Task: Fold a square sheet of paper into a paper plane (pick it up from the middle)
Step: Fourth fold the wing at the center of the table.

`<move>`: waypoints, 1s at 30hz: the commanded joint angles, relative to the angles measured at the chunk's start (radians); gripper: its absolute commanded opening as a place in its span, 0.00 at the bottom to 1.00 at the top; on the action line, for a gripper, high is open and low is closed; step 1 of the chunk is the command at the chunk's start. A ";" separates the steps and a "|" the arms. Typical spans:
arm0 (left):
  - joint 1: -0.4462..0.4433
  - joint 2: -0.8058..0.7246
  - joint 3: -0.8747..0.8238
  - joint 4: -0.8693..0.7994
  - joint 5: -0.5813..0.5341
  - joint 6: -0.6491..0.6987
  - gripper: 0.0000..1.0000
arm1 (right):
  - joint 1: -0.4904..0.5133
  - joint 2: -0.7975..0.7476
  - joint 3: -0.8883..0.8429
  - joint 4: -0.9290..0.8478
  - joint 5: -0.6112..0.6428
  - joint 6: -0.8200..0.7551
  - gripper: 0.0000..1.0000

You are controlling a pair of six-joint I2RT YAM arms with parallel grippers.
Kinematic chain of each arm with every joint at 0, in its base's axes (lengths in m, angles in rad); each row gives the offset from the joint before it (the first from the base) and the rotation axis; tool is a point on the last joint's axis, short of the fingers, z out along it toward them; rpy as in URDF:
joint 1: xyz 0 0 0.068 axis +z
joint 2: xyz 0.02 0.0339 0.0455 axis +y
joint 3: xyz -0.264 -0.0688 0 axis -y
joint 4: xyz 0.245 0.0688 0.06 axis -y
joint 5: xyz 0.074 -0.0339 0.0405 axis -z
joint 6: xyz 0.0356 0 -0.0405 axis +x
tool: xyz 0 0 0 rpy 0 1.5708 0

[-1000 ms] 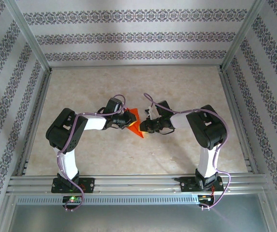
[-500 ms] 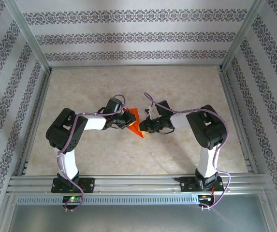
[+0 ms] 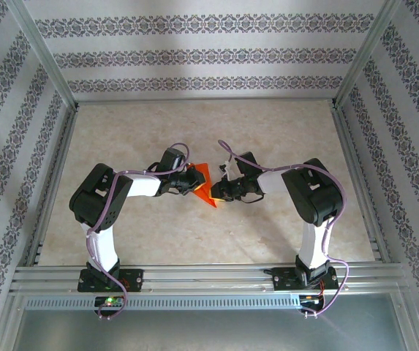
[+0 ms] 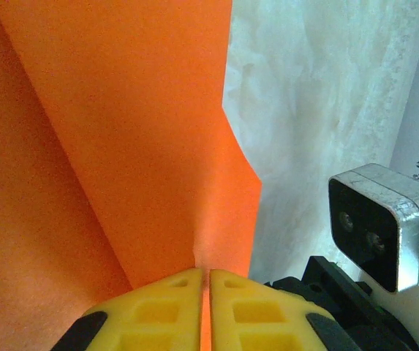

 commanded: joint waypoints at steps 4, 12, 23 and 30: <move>0.004 0.015 -0.006 -0.030 -0.012 -0.016 0.10 | 0.015 0.100 -0.026 -0.050 0.138 -0.017 0.15; 0.004 -0.038 -0.028 0.062 0.014 -0.014 0.11 | 0.015 0.118 0.009 -0.140 0.148 -0.030 0.09; 0.005 -0.078 -0.072 0.156 0.019 0.027 0.13 | 0.014 0.150 0.048 -0.226 0.181 -0.041 0.07; 0.004 -0.029 -0.051 0.167 0.043 0.024 0.13 | 0.008 0.149 0.047 -0.222 0.189 -0.027 0.07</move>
